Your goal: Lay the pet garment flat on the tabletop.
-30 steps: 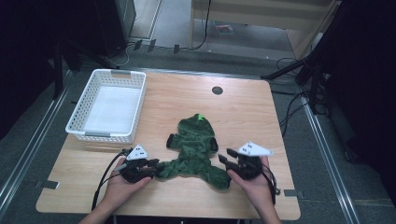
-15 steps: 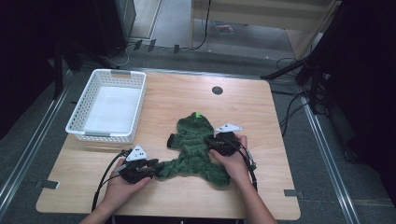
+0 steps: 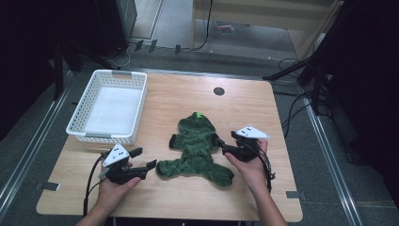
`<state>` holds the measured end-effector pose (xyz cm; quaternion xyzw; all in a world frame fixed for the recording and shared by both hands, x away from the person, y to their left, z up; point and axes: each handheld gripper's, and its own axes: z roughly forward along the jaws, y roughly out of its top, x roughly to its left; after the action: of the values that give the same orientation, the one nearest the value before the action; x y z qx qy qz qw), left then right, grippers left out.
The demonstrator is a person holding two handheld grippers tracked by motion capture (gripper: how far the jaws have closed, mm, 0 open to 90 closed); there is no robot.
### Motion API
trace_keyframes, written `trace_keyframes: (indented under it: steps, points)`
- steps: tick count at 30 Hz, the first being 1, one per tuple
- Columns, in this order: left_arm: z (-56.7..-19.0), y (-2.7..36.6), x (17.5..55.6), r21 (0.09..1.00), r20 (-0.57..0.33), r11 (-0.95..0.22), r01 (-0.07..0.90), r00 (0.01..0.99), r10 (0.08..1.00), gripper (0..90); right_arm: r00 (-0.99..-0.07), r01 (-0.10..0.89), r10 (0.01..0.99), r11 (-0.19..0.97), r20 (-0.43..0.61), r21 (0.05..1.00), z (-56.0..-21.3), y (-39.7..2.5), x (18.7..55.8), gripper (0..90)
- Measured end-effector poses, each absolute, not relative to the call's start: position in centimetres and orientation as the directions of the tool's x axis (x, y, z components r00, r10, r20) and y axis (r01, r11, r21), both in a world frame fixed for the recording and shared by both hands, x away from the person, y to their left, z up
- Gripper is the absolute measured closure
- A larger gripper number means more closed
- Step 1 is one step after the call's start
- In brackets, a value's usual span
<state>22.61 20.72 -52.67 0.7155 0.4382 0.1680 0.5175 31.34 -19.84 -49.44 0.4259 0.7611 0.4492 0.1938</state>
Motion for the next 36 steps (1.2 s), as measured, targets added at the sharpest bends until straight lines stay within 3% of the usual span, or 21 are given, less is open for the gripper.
trace_keyframes:
  steps: [6,7,13,23,27,36]
  points:
    - [-52.6,23.7,21.8,0.886,-0.216,-0.052,0.461,0.509,0.833,4.2,-0.482,0.493,0.871,0.177,0.098,0.852,-49.8,-23.2,28.7,0.0]
    - [-52.7,24.3,21.7,0.887,-0.222,-0.039,0.460,0.499,0.837,0.8,-0.474,0.496,0.875,0.174,0.097,0.851,-50.1,-23.8,28.3,0.0]
    - [-53.0,28.2,21.0,0.885,-0.287,0.056,0.462,0.447,0.847,0.0,-0.431,0.502,0.899,0.164,0.081,0.849,-51.3,-26.7,25.8,0.0]
    - [-53.9,34.6,19.9,0.884,-0.241,0.091,0.458,0.280,0.929,0.0,-0.344,0.508,0.935,0.107,0.088,0.855,-52.9,-31.2,22.8,0.0]
    - [-54.2,36.7,19.7,0.873,-0.264,0.135,0.468,0.222,0.938,0.0,-0.318,0.515,0.943,0.085,0.098,0.853,-53.3,-32.3,22.0,0.0]
    - [-54.6,36.4,20.1,0.871,-0.262,0.126,0.475,0.232,0.937,0.0,-0.319,0.514,0.941,0.070,0.115,0.855,-54.4,-32.9,21.4,0.0]
